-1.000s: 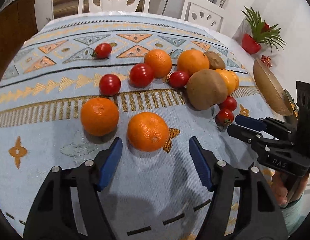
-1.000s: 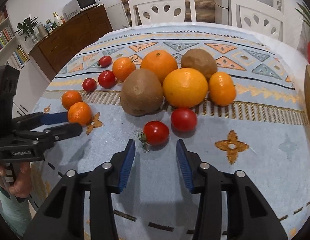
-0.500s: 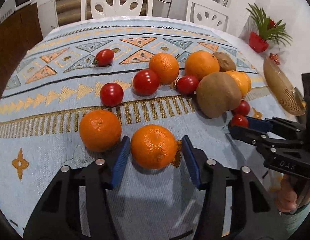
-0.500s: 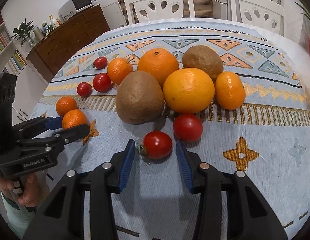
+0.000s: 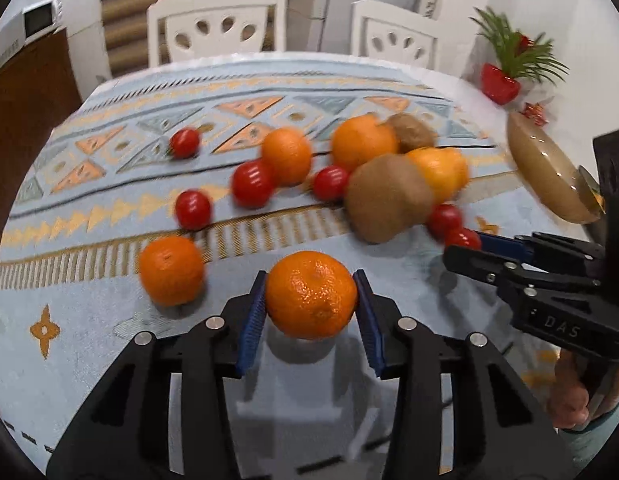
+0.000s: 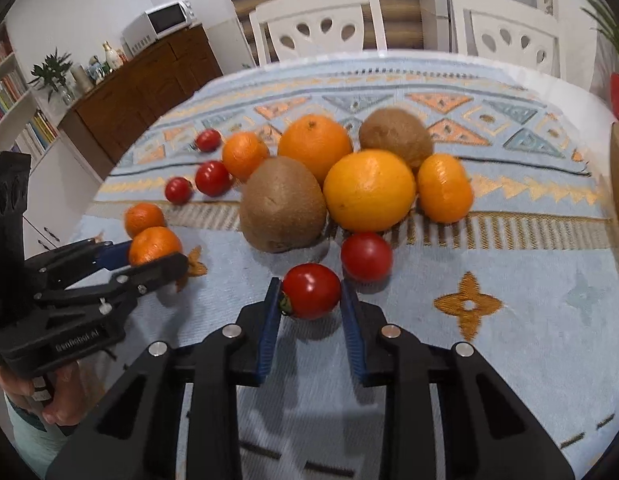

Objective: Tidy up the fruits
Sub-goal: 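Carry both fruits to the amber glass bowl and open both tools to drop them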

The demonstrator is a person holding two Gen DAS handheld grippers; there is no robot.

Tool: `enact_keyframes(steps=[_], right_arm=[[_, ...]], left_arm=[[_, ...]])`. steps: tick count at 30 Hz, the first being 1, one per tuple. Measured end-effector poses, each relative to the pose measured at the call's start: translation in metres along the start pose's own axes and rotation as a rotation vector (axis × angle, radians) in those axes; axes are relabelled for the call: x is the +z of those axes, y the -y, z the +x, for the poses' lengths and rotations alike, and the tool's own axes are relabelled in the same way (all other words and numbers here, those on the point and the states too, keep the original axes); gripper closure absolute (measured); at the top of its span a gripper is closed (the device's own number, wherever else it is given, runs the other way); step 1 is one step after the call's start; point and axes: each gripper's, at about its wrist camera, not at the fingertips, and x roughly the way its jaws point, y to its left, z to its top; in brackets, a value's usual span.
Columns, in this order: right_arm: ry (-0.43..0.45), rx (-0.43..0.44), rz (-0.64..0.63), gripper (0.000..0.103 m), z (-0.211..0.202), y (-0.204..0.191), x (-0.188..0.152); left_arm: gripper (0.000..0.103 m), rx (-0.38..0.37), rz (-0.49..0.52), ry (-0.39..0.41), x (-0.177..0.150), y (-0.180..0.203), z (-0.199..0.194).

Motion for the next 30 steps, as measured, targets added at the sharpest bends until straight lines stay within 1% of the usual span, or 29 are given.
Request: enact_keyframes(steps=[4, 7, 8, 11, 13, 14, 17, 19, 23, 26, 30], right_arm=[[0.043, -0.006, 0.026, 0.074, -0.025, 0.014, -0.001], [0.082, -0.032, 0.059, 0.074, -0.049, 0.036, -0.001], [0.098, -0.045, 0.073, 0.074, -0.058, 0.046, 0.0], [0.148, -0.103, 0.116, 0.074, -0.088, 0.075, 0.003], [0.175, -0.159, 0.145, 0.074, -0.108, 0.098, 0.005], [0.189, -0.198, 0.171, 0.074, -0.119, 0.113, 0.006], [0.209, -0.268, 0.271, 0.074, -0.142, 0.16, 0.008], [0.21, -0.308, 0.33, 0.074, -0.15, 0.187, 0.006], [0.178, -0.379, 0.447, 0.074, -0.153, 0.237, -0.005], [0.146, -0.402, 0.511, 0.074, -0.149, 0.263, -0.011], [0.097, -0.45, 0.567, 0.074, -0.142, 0.28, -0.017]], left_arm=[[0.061, -0.032, 0.054, 0.023, 0.011, 0.033, -0.011], [0.061, -0.054, 0.098, 0.035, 0.023, 0.061, -0.013], [0.061, -0.072, 0.112, 0.036, 0.03, 0.073, -0.013], [0.061, -0.156, 0.154, 0.027, 0.047, 0.105, -0.01], [0.061, -0.239, 0.196, -0.011, 0.065, 0.133, -0.003], [0.061, -0.269, 0.216, -0.013, 0.073, 0.148, 0.0], [0.061, -0.364, 0.259, -0.003, 0.099, 0.193, 0.006], [0.061, -0.432, 0.264, 0.006, 0.115, 0.22, 0.013], [0.061, -0.496, 0.284, 0.007, 0.13, 0.266, 0.035], [0.061, -0.509, 0.308, -0.008, 0.133, 0.292, 0.057], [0.061, -0.499, 0.314, -0.057, 0.132, 0.316, 0.088]])
